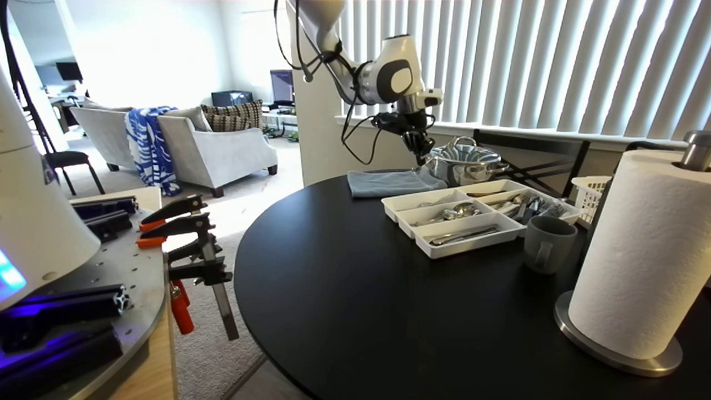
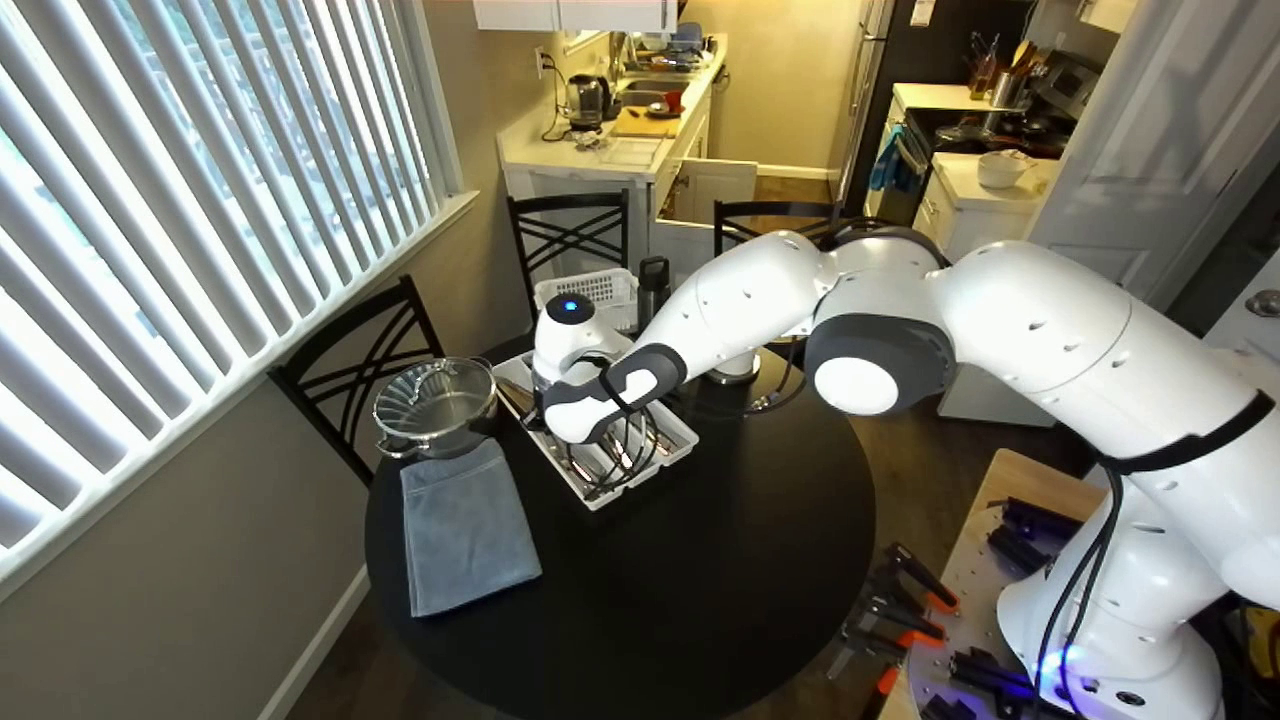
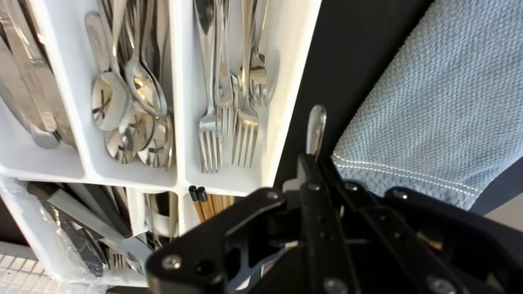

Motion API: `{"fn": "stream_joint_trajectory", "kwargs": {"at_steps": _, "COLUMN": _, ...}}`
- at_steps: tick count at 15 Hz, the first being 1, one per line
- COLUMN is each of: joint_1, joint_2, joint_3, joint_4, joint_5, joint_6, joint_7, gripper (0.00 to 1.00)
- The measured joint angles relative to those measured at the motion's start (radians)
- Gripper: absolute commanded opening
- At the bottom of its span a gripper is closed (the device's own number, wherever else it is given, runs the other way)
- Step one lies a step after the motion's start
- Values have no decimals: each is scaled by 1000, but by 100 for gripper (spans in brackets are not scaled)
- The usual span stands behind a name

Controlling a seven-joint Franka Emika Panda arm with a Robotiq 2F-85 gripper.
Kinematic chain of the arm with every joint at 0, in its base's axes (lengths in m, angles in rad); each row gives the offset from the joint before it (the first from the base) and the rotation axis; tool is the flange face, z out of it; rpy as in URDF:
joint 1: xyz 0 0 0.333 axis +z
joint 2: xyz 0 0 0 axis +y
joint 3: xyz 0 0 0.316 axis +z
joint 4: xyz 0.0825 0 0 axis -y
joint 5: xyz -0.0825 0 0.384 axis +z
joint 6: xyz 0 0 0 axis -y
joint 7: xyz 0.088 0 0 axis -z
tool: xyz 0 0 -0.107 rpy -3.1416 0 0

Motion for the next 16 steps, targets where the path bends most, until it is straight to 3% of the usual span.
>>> {"fn": "stream_joint_trajectory", "kwargs": {"at_steps": 3, "joint_1": 28, "joint_2": -93, "joint_3": -9, "joint_4": -124, "joint_5": -19, "joint_6": -62, "joint_7": 36, "gripper": 1}}
{"fn": "stream_joint_trajectory", "kwargs": {"at_steps": 6, "joint_1": 27, "joint_2": -195, "joint_3": 31, "joint_4": -257, "joint_5": -30, "joint_6": -135, "joint_7": 32, "gripper": 1}}
{"fn": "stream_joint_trajectory", "kwargs": {"at_steps": 10, "joint_1": 27, "joint_2": -318, "joint_3": 70, "joint_4": -449, "joint_5": -47, "joint_6": -141, "joint_7": 32, "gripper": 1}}
{"fn": "stream_joint_trajectory", "kwargs": {"at_steps": 13, "joint_1": 24, "joint_2": -397, "joint_3": 91, "joint_4": -604, "joint_5": -46, "joint_6": -78, "joint_7": 33, "gripper": 1}}
{"fn": "stream_joint_trajectory", "kwargs": {"at_steps": 16, "joint_1": -4, "joint_2": -448, "joint_3": 122, "joint_4": -768, "joint_5": -18, "joint_6": 66, "joint_7": 33, "gripper": 1}}
